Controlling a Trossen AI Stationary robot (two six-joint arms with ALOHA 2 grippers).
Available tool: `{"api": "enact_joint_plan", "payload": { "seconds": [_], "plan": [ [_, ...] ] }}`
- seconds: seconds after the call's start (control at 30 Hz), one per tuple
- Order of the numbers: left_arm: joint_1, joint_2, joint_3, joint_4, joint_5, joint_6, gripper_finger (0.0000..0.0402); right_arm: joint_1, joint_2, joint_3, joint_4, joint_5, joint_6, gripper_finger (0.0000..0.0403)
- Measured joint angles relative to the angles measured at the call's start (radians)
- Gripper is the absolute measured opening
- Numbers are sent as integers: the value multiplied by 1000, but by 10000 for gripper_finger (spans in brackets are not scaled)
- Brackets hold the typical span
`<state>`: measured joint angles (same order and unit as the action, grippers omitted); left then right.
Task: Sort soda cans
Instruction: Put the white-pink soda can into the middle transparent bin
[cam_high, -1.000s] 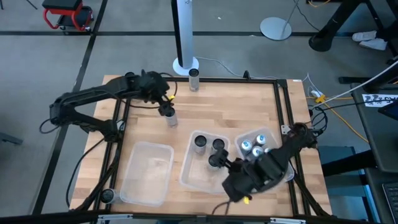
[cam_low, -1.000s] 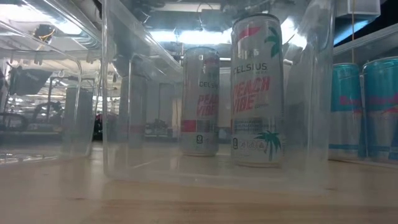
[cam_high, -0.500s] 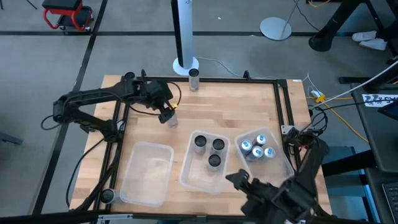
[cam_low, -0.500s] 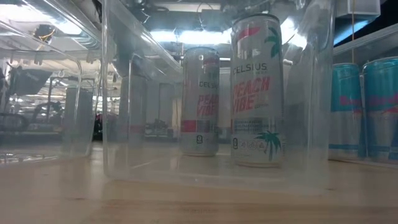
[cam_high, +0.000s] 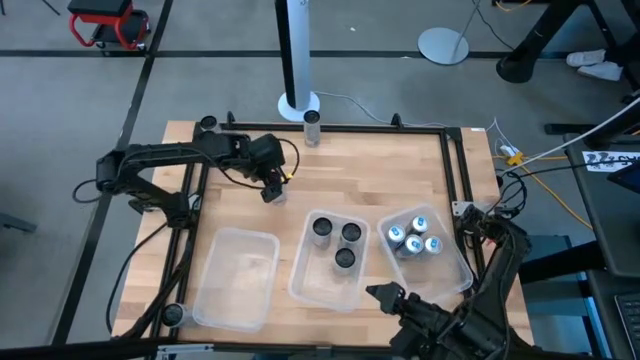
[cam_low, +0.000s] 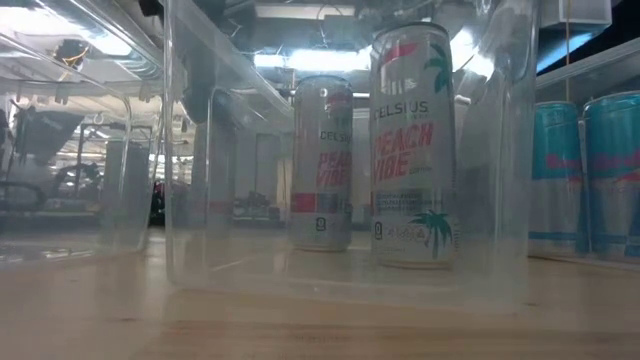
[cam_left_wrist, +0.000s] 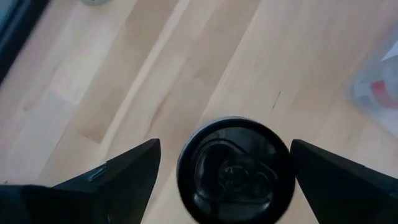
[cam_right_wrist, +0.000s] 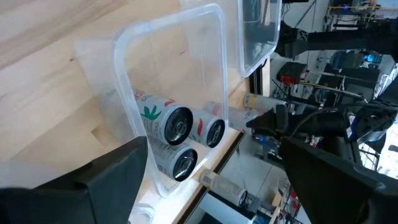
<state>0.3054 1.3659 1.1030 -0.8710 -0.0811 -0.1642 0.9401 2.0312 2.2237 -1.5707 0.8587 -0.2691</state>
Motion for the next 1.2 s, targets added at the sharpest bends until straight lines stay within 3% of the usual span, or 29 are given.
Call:
{"api": "enact_joint_plan", "payload": {
  "seconds": [0.23,0.47,0.6,1.03,1.2],
  "plan": [
    [-12,60,0,-10,0,18,337,2,0,-34,-1,8,14,364],
    [-27,63,1,-14,1,26,248,2,0,-48,0,25,26,364],
    [-41,63,25,-29,0,44,247,2,0,-48,0,46,26,364],
    [-193,34,299,-159,-39,33,247,2,0,-47,0,49,26,364],
    [-290,33,418,-205,-165,14,247,2,0,-47,0,49,26,364]
  ]
}}
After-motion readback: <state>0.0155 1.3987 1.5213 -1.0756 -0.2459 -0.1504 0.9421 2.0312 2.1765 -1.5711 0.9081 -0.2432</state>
